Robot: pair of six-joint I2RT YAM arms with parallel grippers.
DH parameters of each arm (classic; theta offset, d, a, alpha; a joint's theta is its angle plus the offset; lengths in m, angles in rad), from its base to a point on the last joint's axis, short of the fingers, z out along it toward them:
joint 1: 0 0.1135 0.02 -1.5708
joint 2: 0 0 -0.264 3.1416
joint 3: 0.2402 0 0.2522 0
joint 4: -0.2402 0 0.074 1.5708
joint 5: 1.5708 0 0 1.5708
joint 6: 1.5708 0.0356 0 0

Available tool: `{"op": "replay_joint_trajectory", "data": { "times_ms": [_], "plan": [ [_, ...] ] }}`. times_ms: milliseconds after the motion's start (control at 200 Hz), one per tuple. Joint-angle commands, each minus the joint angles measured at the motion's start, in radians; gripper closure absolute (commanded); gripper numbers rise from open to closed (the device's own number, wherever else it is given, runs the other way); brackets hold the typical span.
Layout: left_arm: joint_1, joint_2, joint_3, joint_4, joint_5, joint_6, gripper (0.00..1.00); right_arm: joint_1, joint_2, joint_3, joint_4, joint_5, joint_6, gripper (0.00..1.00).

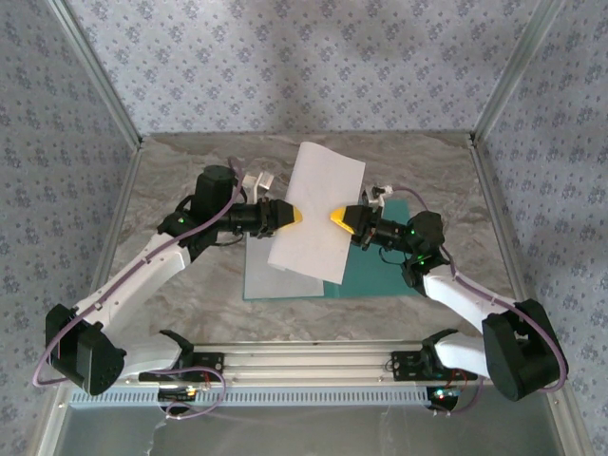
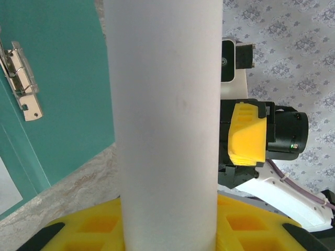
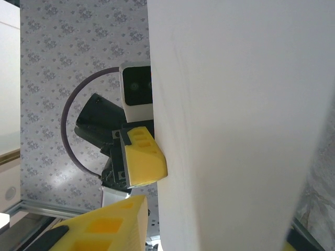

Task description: Put the files into the folder

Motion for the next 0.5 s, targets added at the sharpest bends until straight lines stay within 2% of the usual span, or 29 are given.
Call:
{"op": "replay_joint_trajectory", "data": {
  "times_ms": [0,175,320,495],
  "plan": [
    [0.008,-0.035,0.04,-0.015,0.019,0.025,0.66,0.009,-0.016,0.01,0.003,-0.021,-0.028,0.72],
    [0.009,-0.035,0.038,-0.016,0.022,0.027,0.66,0.015,-0.031,0.008,-0.014,-0.022,-0.044,0.74],
    [0.01,-0.037,0.044,-0.027,0.022,0.034,0.66,0.018,-0.039,0.011,-0.033,-0.026,-0.06,0.81],
    [0.015,-0.039,0.049,-0.038,0.023,0.04,0.66,0.023,-0.048,0.011,-0.05,-0.031,-0.072,0.82]
  ]
}}
